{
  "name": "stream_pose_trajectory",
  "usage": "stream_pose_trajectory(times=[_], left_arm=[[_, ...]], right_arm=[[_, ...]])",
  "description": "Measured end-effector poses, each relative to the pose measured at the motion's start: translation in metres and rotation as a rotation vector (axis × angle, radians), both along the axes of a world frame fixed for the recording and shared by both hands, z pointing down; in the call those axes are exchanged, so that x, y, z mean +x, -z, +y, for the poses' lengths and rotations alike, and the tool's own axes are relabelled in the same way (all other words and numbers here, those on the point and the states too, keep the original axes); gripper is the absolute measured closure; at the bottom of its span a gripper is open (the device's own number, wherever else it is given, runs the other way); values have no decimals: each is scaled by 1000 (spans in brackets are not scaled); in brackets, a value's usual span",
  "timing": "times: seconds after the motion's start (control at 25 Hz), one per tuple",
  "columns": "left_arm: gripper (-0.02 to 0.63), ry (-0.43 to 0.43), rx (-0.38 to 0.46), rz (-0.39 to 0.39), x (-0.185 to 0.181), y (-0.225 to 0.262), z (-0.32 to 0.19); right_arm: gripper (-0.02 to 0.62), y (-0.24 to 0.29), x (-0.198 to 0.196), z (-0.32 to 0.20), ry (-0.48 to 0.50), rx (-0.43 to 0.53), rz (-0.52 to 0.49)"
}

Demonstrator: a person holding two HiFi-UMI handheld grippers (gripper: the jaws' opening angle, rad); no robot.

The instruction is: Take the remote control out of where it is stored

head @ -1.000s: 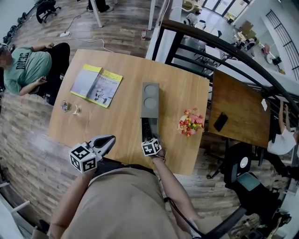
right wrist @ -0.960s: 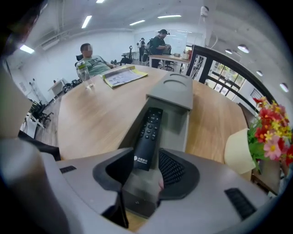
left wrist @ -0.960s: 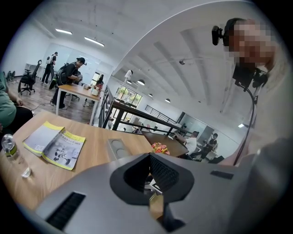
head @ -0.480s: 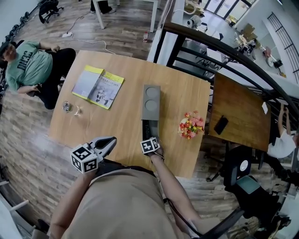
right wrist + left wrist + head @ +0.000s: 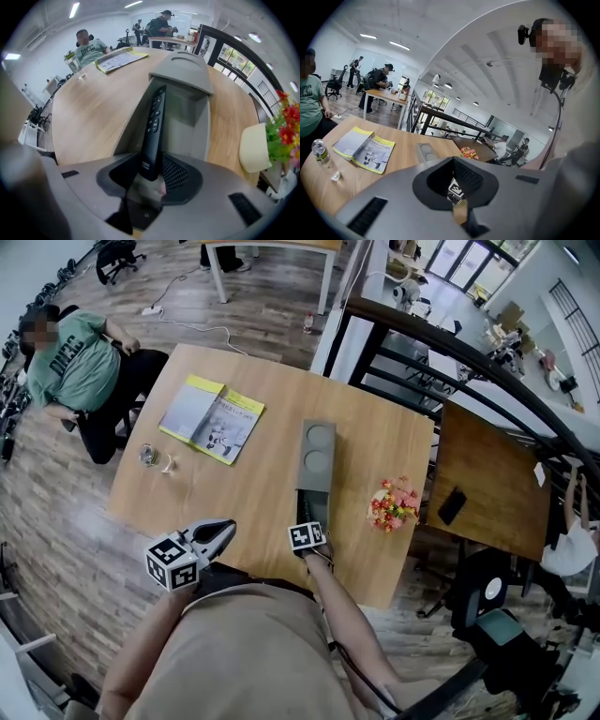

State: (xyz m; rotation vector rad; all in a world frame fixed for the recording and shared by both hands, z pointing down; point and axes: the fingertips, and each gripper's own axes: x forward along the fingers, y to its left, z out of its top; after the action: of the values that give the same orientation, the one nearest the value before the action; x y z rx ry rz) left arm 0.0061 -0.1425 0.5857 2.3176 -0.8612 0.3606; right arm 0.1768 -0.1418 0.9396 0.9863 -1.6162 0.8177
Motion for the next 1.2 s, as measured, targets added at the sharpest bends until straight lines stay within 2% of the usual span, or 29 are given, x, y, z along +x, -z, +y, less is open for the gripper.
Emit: stream_pose_trajectory(times=[0.12,0.36,0.52,0.8,1.2], left_arm=[[603,1,12,9,-2,5,-1],[603,-49,25,31,9,8,-2],[603,-95,38,32,14,16,-1],[603,-101,42,51,17,22,0],[603,-89,35,65,7,19,2]], right_arm=[[491,10,0,1,-53,-8,-45],[495,19,11,15,-134,-51,-105],[497,32,18,25,-232,-51,-170],[499,62,29,43,-389,9,-296],[499,127,37,58,-480,108,-448]])
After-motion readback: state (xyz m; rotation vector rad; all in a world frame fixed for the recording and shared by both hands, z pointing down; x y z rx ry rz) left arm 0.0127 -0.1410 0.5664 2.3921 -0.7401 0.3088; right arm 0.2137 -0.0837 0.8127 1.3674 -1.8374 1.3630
